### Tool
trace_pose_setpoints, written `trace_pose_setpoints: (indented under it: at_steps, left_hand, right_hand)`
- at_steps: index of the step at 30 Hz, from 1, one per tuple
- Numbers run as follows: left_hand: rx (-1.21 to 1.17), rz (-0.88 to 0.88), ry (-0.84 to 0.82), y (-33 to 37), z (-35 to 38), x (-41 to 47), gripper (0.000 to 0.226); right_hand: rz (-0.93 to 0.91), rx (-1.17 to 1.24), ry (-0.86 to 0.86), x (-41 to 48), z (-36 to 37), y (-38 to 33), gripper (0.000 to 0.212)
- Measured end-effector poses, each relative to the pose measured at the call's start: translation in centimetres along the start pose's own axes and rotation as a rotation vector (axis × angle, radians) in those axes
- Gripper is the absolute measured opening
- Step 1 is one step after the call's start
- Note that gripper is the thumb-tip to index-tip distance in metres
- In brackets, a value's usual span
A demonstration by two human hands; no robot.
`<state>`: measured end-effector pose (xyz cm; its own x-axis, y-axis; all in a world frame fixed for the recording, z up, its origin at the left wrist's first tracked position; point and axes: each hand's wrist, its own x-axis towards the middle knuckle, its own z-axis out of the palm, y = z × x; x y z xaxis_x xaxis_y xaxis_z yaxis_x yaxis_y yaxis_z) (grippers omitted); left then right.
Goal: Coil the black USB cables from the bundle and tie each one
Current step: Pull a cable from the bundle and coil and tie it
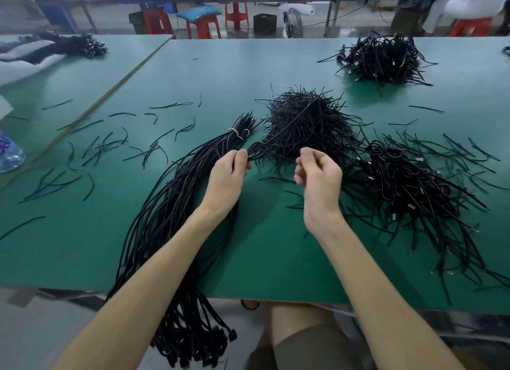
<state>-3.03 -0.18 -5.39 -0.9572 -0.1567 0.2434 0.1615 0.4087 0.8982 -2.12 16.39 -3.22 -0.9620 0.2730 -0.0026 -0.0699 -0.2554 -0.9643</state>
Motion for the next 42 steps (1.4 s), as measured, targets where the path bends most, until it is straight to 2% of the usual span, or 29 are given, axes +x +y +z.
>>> trace_pose_setpoints:
  at_steps: [2,5,7,11,19,26,30,34,36,39,42]
  left_hand:
    - [-0.015,-0.002,-0.019,0.2,0.1,0.0,0.039]
    - [-0.002,0.031,-0.053,0.6,0.4,-0.2,0.036]
    - [-0.001,0.06,-0.071,0.8,0.3,-0.4,0.034]
    - [0.002,0.087,-0.102,1.0,0.4,-0.8,0.034]
    - [-0.017,0.103,-0.142,1.3,0.3,-1.0,0.039]
    - [-0.014,0.087,-0.138,1.1,0.2,-0.8,0.038]
    - [-0.073,0.03,-0.143,1.6,0.0,-0.8,0.041]
    - [-0.189,-0.105,-0.279,2.1,-0.2,-1.2,0.057]
    - [-0.212,-0.148,-0.331,2.2,-0.3,-1.3,0.051]
    - [-0.207,-0.159,-0.366,2.3,-0.3,-1.4,0.037]
    - [-0.225,-0.156,-0.357,2.4,-0.5,-1.6,0.039]
  right_hand:
    - [0.11,0.092,-0.086,0.4,-0.3,-0.1,0.011]
    - [0.098,-0.039,-0.308,-0.3,-0.2,0.4,0.011]
    - [0.097,-0.103,-0.37,-0.9,0.1,1.0,0.011]
    - [0.117,-0.083,-0.351,-1.3,0.5,1.9,0.01]
    - [0.014,-0.194,-0.317,-1.3,0.4,2.8,0.009]
    - [0.009,-0.134,-0.326,-1.3,0.3,3.1,0.005]
    - [0.007,-0.099,-0.377,-1.3,0.4,3.0,0.028]
    - [0.009,-0.031,-0.461,-1.3,0.2,2.8,0.046]
    - [0.016,0.023,-0.513,-1.3,0.1,2.7,0.052]
    - [0.005,0.012,-0.568,-1.3,0.0,2.5,0.051]
    - [0.017,-0.036,-0.572,-1.5,-0.1,2.3,0.041]
